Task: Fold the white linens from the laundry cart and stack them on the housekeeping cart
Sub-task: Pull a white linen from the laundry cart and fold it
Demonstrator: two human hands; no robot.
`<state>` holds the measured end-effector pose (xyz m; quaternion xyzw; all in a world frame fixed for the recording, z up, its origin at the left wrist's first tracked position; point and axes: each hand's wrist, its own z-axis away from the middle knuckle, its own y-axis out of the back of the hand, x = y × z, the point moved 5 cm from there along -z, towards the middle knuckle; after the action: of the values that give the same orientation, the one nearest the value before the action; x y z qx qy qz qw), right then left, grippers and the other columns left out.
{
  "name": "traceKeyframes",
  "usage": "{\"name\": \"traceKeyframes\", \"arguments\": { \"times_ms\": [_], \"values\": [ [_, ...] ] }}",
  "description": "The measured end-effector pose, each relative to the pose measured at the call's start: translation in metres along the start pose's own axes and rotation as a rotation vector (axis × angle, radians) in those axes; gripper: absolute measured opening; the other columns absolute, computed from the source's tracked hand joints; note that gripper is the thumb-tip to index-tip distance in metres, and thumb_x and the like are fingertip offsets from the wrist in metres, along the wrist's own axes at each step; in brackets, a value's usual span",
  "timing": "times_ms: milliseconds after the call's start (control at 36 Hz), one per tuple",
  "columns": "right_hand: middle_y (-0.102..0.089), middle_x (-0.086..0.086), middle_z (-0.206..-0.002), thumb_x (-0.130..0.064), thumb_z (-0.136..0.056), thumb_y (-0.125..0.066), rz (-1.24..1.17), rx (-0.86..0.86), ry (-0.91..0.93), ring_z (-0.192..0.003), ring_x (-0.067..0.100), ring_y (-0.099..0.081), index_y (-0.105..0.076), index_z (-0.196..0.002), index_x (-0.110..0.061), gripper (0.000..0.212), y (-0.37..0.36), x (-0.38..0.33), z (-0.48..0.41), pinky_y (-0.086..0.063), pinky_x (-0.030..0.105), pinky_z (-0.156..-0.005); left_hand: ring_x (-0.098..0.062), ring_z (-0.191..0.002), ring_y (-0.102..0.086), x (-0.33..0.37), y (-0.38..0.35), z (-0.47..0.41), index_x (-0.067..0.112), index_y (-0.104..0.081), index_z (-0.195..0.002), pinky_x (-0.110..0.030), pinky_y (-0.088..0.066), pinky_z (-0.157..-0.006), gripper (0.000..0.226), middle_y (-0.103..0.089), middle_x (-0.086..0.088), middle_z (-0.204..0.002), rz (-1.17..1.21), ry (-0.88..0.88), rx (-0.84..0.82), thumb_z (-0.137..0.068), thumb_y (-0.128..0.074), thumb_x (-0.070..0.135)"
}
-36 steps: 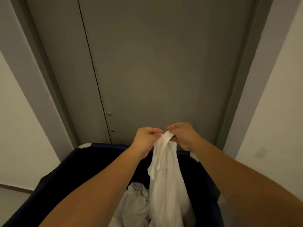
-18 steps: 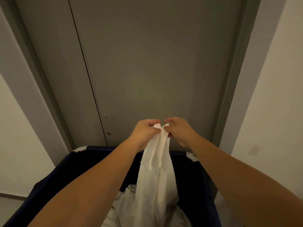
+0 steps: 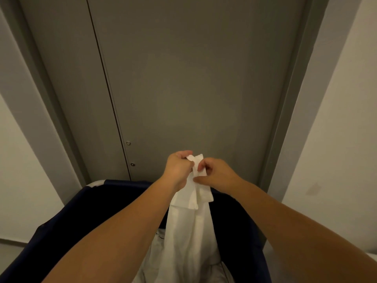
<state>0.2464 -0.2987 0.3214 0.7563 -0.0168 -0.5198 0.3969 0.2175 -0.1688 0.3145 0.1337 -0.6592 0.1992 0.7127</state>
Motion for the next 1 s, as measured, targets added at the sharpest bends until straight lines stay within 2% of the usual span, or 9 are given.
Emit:
{"name": "traceKeyframes", "arguments": {
  "times_ms": [111,222,417,556,639,722,778,861,1000],
  "values": [
    [-0.058,-0.006,-0.091,-0.031,-0.069,-0.082,0.126,0.041,0.013,-0.077,0.010,-0.057,-0.048,-0.094,-0.025,0.043,-0.002,0.004,0.000,-0.040,0.020,-0.060,-0.029,-0.103,-0.062,0.003,-0.006,0.005,0.009,-0.059,-0.115,-0.035,-0.052,-0.086,0.038,-0.063,-0.014,-0.106,-0.006,-0.003,-0.013,-0.085,-0.051,-0.012],
    [-0.055,0.000,-0.089,-0.006,-0.081,-0.063,0.176,0.118,0.039,-0.077,0.019,-0.055,-0.046,-0.090,-0.021,0.025,0.001,0.008,-0.003,-0.037,0.015,-0.056,-0.027,-0.100,-0.065,0.004,-0.013,0.009,0.006,-0.061,-0.106,-0.033,-0.055,-0.087,0.029,-0.067,-0.014,-0.102,-0.009,-0.029,-0.069,-0.082,-0.063,-0.010],
    [-0.063,0.003,-0.074,0.009,-0.080,-0.054,0.200,0.157,0.104,-0.065,0.012,-0.055,-0.061,-0.071,-0.021,0.032,0.029,0.002,-0.010,-0.044,0.023,-0.061,-0.011,-0.076,-0.064,-0.002,-0.007,0.014,0.002,-0.067,-0.102,-0.015,-0.054,-0.073,0.021,-0.066,-0.004,-0.079,-0.250,-0.130,-0.144,-0.084,-0.064,-0.009],
    [-0.066,0.001,-0.083,0.009,-0.082,-0.049,0.344,0.052,0.092,-0.076,0.011,-0.059,-0.072,-0.081,-0.010,0.030,0.045,-0.008,-0.017,-0.044,0.010,-0.065,-0.016,-0.069,-0.064,-0.006,-0.011,0.015,0.007,-0.071,-0.086,-0.039,-0.058,-0.081,0.005,-0.064,-0.004,-0.072,-0.492,-0.184,-0.181,-0.084,-0.068,0.004],
    [-0.068,0.004,-0.087,0.010,-0.081,-0.051,0.379,0.010,0.111,-0.077,0.012,-0.059,-0.067,-0.076,-0.016,0.032,0.053,-0.018,-0.018,-0.047,0.013,-0.067,-0.014,-0.087,-0.059,0.004,-0.011,0.012,0.015,-0.067,-0.084,-0.033,-0.050,-0.080,0.012,-0.058,0.003,-0.101,-0.790,-0.349,-0.184,-0.082,-0.073,0.026],
    [-0.070,0.007,-0.089,0.009,-0.079,-0.053,0.384,0.004,0.180,-0.080,0.019,-0.062,-0.054,-0.064,-0.029,0.041,0.059,-0.029,-0.018,-0.050,0.026,-0.071,-0.003,-0.112,-0.049,0.012,-0.013,0.013,0.018,-0.068,-0.085,-0.027,-0.037,-0.098,0.015,-0.049,0.015,-0.127,-0.729,-0.387,-0.319,-0.079,-0.078,0.027],
    [-0.068,0.005,-0.084,0.009,-0.078,-0.053,0.402,0.016,0.201,-0.076,0.018,-0.060,-0.050,-0.061,-0.030,0.043,0.061,-0.033,-0.016,-0.048,0.022,-0.067,-0.008,-0.096,-0.063,0.011,-0.013,0.014,0.016,-0.070,-0.084,-0.031,-0.049,-0.092,0.012,-0.067,0.005,-0.109,-0.616,-0.301,-0.413,-0.079,-0.078,0.023],
    [-0.067,0.004,-0.085,0.007,-0.080,-0.055,0.401,0.024,0.201,-0.079,0.018,-0.061,-0.050,-0.063,-0.029,0.040,0.066,-0.033,-0.014,-0.049,0.023,-0.069,-0.011,-0.068,-0.059,0.016,-0.012,0.013,0.015,-0.067,-0.076,-0.030,-0.049,-0.071,0.011,-0.065,-0.001,-0.076,-0.557,-0.322,-0.371,-0.079,-0.077,0.017],
    [-0.065,-0.004,-0.087,-0.005,-0.081,-0.063,0.347,0.006,0.135,-0.081,0.014,-0.061,-0.060,-0.085,-0.024,0.019,0.076,-0.022,-0.010,-0.049,0.022,-0.072,-0.012,-0.065,-0.052,0.028,-0.009,0.013,0.016,-0.065,-0.070,-0.021,-0.044,-0.061,0.016,-0.060,-0.005,-0.071,-0.469,-0.436,-0.197,-0.082,-0.075,0.013]
  ]
}}
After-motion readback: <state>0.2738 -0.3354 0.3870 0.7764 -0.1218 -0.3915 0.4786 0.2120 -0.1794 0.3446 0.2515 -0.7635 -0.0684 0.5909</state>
